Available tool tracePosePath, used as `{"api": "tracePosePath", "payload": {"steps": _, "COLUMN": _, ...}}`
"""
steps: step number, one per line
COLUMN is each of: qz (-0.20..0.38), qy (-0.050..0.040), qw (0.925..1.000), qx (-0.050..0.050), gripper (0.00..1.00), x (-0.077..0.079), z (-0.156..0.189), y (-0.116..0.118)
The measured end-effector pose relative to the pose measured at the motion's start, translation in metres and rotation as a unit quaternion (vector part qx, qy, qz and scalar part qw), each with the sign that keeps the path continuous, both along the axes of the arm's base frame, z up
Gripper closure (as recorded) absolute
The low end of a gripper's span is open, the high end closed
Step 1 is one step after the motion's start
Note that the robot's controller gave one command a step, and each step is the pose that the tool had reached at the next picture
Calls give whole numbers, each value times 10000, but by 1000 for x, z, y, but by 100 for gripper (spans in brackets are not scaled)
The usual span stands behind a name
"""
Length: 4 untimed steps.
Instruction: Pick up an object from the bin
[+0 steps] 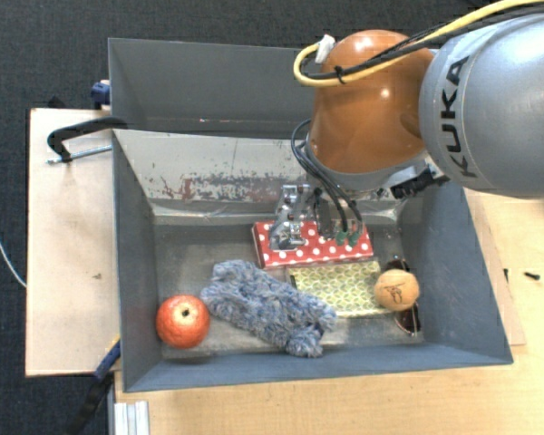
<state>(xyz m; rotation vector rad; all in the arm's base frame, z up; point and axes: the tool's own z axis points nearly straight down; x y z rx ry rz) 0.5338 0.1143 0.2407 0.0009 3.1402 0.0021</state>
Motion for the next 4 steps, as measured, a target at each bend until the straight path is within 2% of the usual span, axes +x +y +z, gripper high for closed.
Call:
{"api": "tracePosePath", "payload": {"steps": 1, "qz": 1, "qy": 0, "qw": 10000, "qx": 0, "gripper": 0, "x": 0, "z": 0, "y": 0}}
{"api": "tracePosePath", "payload": {"steps": 2, "qz": 1, "qy": 0, "qw": 10000, "qx": 1, "gripper": 100, "x": 0, "z": 0, "y": 0}}
{"api": "tracePosePath", "payload": {"steps": 3, "qz": 1, "qy": 0, "qw": 10000, "qx": 1, "gripper": 0, "x": 0, "z": 0, "y": 0}}
{"api": "tracePosePath", "payload": {"steps": 4, "qz": 1, "qy": 0, "qw": 10000, "qx": 1, "gripper": 100, "x": 0, "z": 0, "y": 0}}
